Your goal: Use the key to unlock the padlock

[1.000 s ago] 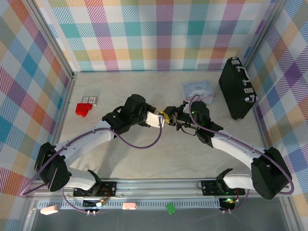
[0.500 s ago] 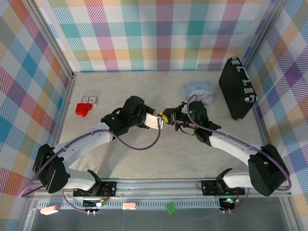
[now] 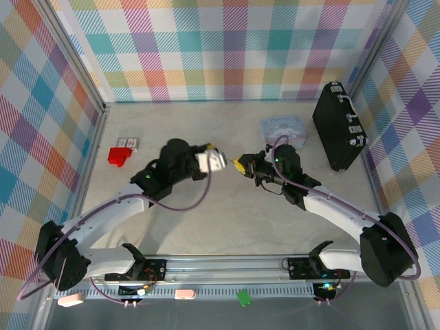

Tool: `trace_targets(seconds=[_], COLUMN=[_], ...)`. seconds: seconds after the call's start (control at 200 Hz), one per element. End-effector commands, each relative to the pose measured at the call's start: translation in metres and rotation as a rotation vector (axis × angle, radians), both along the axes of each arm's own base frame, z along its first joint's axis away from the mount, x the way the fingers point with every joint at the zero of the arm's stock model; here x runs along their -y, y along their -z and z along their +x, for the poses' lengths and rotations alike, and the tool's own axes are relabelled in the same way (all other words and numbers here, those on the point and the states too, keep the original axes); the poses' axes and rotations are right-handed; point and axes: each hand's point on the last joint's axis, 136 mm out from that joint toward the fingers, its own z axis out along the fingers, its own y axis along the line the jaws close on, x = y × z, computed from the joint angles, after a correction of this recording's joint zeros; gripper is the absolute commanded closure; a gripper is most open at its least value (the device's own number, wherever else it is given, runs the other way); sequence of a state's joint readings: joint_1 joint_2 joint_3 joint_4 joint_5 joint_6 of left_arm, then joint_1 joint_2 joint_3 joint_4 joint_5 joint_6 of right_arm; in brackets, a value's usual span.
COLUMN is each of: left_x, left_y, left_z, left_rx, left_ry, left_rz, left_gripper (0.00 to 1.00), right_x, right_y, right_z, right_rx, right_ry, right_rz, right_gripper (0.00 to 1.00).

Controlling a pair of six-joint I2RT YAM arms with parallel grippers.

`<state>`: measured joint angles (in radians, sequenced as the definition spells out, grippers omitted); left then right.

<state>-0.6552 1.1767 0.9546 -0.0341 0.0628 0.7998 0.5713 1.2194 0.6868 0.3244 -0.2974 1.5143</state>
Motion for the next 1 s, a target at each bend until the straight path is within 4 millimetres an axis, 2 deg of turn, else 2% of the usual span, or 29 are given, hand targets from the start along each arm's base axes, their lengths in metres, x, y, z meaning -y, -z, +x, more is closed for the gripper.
trace_targets(seconds=[0.0,0.065,0.16,0.245,0.34,0.435,0.57,0.995], left_x=[-0.032,-0.045,-0.046,-0.040,-0.022,-0.013,-0.006,0.004], left_y=[-0.056,-0.051,-0.039,-0.027,-0.019,-0.012,-0.008,-0.005], left_z=[0.012,0.017,0.019,0.021,0.020,0.020,0.016,0.016], left_rx=[-0.264,-0.427,-0.620,-0.777,-0.946,-1.071,-1.164,-1.224], left_ry=[-0.214,-0.289,-0.343,-0.374,-0.330,-0.308,-0.276,-0.264], left_rz=[-0.536,-0.670,-0.808,-0.929,-1.042,-1.147,-1.247,-1.258], left_gripper=[0.63,0.62,0.61,0.61,0.63,0.64,0.63,0.62], right_x=[0.012,0.011,0.011,0.008,-0.002,-0.008,-0.019,-0.042], right_y=[-0.005,-0.014,-0.025,-0.039,-0.051,-0.054,-0.058,-0.064], right_z=[0.005,0.008,0.011,0.011,0.007,0.007,0.009,0.004], right_rx=[0.159,0.248,0.384,0.525,0.659,0.719,0.773,0.810], right_ry=[0.024,0.016,0.031,0.040,0.024,0.021,0.009,-0.062], right_rz=[-0.085,-0.091,-0.086,-0.063,-0.041,-0.022,0.025,0.060], right_gripper=[1.00,1.00,1.00,1.00,1.00,1.00,1.00,1.00])
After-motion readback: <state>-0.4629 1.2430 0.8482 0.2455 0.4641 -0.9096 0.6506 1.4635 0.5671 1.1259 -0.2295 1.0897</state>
